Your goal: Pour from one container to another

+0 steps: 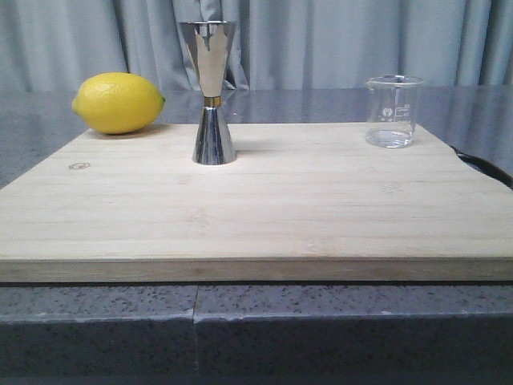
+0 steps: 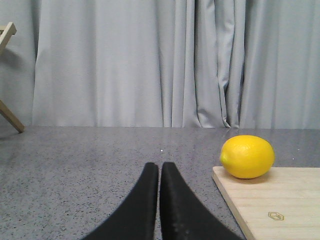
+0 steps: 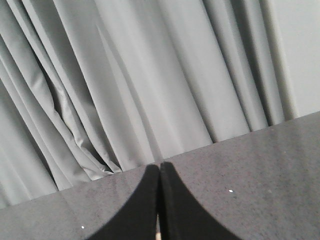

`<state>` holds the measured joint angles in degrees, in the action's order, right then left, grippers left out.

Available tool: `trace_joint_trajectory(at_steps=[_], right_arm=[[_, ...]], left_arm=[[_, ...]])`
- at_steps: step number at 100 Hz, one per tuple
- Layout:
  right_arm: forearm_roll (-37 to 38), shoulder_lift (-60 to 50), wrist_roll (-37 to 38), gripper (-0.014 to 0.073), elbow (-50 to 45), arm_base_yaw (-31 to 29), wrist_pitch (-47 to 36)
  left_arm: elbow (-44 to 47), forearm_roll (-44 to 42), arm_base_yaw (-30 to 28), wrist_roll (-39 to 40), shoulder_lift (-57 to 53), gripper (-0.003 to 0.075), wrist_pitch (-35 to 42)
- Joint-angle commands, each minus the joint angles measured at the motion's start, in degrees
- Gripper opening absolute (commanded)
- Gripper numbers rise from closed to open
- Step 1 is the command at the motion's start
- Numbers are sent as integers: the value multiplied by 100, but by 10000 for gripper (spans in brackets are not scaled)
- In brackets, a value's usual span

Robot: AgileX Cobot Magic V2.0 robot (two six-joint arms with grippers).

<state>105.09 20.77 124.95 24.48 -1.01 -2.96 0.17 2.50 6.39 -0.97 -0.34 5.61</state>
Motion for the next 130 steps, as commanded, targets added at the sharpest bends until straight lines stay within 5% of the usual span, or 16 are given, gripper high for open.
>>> trace_joint_trajectory(at_steps=[1, 39, 49, 68, 82, 102, 130], right_arm=[[243, -620, -101, -71, -430, -13, 296], [41, -2255, -545, -71, -1645, -13, 376], [-1893, -2255, -2801, -71, -1777, -13, 365], [-7242, -2255, -8833, -71, -1896, -13, 376], [-10284, -2255, -11922, -71, -1973, -13, 221], [-10616, -2255, -12146, -71, -2714, -13, -1056], [-10564, -2255, -12146, -71, -2695, -13, -751]], left_arm=[[26, 38, -19, 13, -145, -19, 448], [26, 38, -19, 13, -145, -19, 448], [26, 38, -19, 13, -145, -19, 448], [26, 38, -19, 13, -145, -19, 448], [26, 38, -19, 13, -145, -19, 448], [26, 38, -19, 13, -145, -19, 448], [26, 38, -19, 13, -145, -19, 448]])
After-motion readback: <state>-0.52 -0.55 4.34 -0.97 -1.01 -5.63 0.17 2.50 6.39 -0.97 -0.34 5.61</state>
